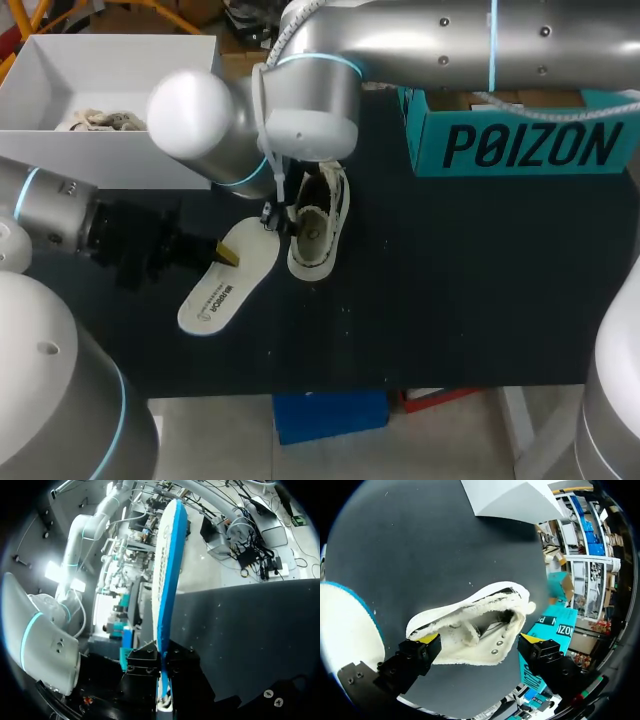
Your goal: Take the shoe out of the shoebox, open the shoe tongue, remove and reinsert the insole, then place the shoe into the shoebox
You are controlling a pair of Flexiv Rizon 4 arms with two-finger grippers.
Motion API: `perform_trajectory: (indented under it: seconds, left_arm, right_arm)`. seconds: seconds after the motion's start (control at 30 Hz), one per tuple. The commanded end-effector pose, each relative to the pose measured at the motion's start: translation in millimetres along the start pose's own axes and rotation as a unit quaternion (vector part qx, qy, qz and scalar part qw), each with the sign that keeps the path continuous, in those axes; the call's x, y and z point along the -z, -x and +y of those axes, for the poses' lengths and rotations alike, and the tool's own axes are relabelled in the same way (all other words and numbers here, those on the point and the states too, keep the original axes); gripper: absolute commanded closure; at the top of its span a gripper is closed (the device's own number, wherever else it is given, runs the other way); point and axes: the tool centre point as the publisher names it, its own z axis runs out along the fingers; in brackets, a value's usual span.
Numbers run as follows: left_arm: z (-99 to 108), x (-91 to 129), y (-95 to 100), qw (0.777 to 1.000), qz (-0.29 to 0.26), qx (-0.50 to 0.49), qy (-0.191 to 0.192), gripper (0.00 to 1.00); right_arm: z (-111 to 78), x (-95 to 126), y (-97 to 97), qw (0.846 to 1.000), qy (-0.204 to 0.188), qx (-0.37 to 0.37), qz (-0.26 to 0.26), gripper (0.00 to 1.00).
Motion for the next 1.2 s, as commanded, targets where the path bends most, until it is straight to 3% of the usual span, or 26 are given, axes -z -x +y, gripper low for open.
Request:
perform_trajectory:
  seconds: [0.03,0.53,0.63,0.73,0.8,1.07,1.1,1.17,1.2]
  left_arm:
    - [0,-1,-0.3,1.0,0.001,-0.001,0.001,1.0]
    - [0,-1,-0.3,1.0,0.001,-0.001,0.001,1.0]
    - [0,-1,-0.3,1.0,0.001,-0.001,0.001,1.0]
    - [0,-1,-0.3,1.0,0.001,-0.001,0.001,1.0]
    - [0,-1,-0.3,1.0,0.001,-0.001,0.001,1.0]
    - [0,-1,-0.3,1.0,0.001,-0.001,0.001,1.0]
    - [0,-1,-0.3,1.0,0.001,-0.001,0.001,1.0]
    - [0,-1,-0.3,1.0,0.001,-0.001,0.001,1.0]
    - [0,-1,-0.3,1.0,0.001,-0.001,0.001,1.0]
  right_arm:
    - [-0.3,-10,-6.5,1.0,0.003,-0.003,0.004,0.0]
    - [-10.5,-34,-6.2,1.0,0.004,-0.021,0.007,0.0]
    - [-12.4,-37,-4.4,1.0,0.004,-0.023,0.006,0.05]
    - [-13.0,-41,-2.1,1.0,0.005,-0.024,0.006,0.17]
    - [-12.8,-43,-0.4,1.0,0.005,-0.025,0.005,0.5]
    - [-9.1,-52,6.0,1.0,0.009,-0.029,0.004,0.67]
    - [-8.4,-53,6.4,1.0,0.01,-0.03,0.004,0.72]
    - [-6.9,-54,7.4,1.0,0.01,-0.029,0.004,0.98]
    - [-6.3,-54,7.9,1.0,0.01,-0.029,0.004,1.0]
